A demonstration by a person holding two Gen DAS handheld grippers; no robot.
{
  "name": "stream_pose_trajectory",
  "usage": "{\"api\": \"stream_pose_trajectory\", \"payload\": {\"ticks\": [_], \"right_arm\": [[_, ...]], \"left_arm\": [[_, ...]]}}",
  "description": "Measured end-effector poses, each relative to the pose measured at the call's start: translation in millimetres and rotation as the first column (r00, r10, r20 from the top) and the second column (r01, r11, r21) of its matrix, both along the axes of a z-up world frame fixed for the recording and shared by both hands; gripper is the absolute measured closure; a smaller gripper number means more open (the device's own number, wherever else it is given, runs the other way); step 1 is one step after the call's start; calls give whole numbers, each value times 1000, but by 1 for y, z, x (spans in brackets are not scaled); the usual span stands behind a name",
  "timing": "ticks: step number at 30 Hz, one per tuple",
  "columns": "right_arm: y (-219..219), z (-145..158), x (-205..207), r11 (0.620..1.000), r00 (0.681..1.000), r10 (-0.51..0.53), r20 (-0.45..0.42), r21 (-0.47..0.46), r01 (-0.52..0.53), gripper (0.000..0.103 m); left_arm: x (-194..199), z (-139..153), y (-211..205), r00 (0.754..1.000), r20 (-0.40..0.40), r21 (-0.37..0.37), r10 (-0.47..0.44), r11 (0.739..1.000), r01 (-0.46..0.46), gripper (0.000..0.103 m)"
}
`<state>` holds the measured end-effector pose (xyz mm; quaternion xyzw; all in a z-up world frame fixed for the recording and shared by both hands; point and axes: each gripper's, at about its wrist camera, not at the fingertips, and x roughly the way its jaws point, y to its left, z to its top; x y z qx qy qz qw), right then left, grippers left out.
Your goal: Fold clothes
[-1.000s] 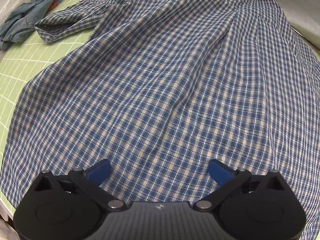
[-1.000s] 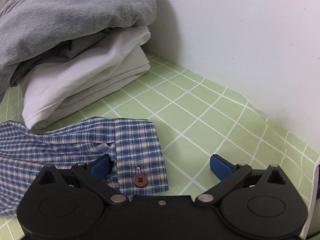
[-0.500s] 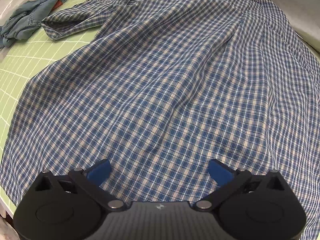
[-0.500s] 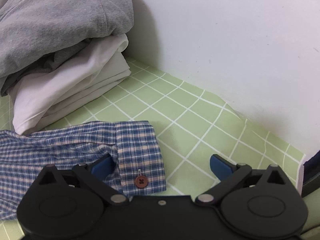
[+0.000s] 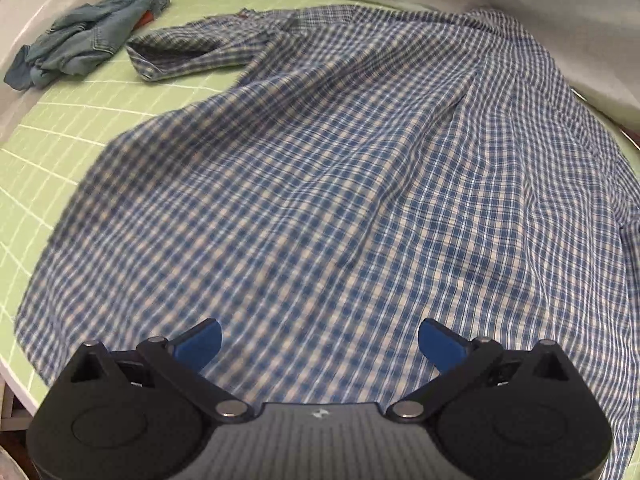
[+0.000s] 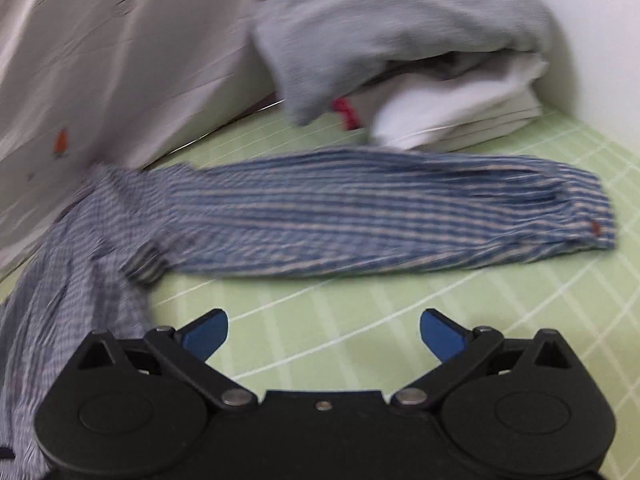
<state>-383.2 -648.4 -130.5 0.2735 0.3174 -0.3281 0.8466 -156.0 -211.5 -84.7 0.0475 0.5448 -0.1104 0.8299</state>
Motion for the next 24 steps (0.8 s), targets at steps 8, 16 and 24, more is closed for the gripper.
{"api": "stream_pose_trajectory", "payload": {"ticks": [8,16,24], "right_arm": [[77,-10,75,970,960,229,-161,-44,-239,55],[76,8,49,988,987,147,-70,-37,-149,103],[63,1,18,999,991,-17,-134,28,21,94]], "left_arm": [[11,3,22,997,26,19,-66,998,66,0],[15,3,56,998,22,7,-61,998,60,0],[24,-3,82,1000,-12,-22,-11,1000,10,0]]}}
